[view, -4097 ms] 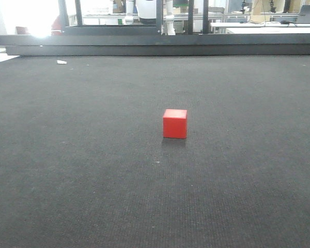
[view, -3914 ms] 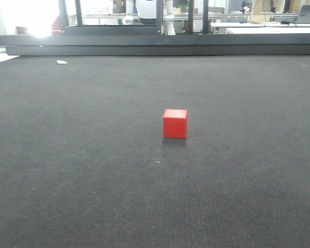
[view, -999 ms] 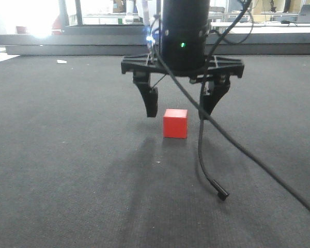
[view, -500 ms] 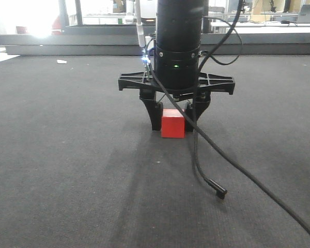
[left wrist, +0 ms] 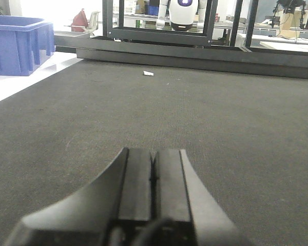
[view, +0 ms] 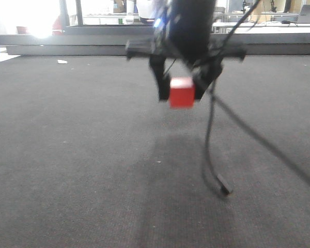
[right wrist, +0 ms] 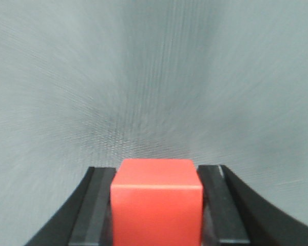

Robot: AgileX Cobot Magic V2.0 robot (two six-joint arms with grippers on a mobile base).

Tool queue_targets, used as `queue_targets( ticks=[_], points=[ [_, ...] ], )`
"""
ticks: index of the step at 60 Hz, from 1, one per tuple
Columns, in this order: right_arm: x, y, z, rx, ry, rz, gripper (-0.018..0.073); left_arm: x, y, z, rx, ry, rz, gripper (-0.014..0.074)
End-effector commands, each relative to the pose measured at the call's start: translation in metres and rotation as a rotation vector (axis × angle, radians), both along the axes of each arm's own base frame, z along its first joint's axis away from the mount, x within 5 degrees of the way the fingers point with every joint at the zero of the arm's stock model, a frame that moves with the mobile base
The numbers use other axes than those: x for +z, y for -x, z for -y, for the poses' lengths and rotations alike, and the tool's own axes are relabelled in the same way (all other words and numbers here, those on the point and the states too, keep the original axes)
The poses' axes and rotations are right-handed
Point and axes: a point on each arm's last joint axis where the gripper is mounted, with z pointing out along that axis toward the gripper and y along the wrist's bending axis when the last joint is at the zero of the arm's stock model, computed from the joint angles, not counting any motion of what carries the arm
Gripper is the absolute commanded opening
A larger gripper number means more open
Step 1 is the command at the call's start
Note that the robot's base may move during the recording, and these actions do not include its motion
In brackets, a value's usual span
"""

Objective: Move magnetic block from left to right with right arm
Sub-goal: 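Close the right gripper on the red cube and lift it, then hold the red cube raised in the right gripper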

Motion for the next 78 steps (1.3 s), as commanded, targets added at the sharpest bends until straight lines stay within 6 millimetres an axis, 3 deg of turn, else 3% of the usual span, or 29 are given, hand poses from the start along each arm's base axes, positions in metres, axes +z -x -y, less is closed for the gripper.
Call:
queue_targets(
  ticks=[1,7,16,30,50,78],
  points=[
    [0.046,0.014,0.027,0.064,-0.029,0.158,0.0163,0.007,0.002,0.000,0.001,0.009,0.099,-0.0116],
    [0.053,0.027,0.057,0.062,-0.030,0.207,0.0163,0.007,0.002,0.000,0.001,0.009,0.099,-0.0116],
    [0.046,0.058,0.111,0.023,0.012,0.231,0.0163,0.007,0.002,0.000,0.001,0.009,0.099,-0.0116],
    [0.034,0.108,0.164,-0.041,0.055,0.267,0.0163,0.007,0.002,0.000,0.001,0.009,0.099,-0.0116],
    [0.024,0.198,0.190,-0.067,0.030,0.395,0.0163,0.007,0.002,0.000,0.001,0.009,0.099,-0.0116],
    [0.048,0.313,0.216,-0.111,-0.063,0.785,0.0163,0.007,0.002,0.000,0.001,0.009,0.099,-0.0116]
  ],
)
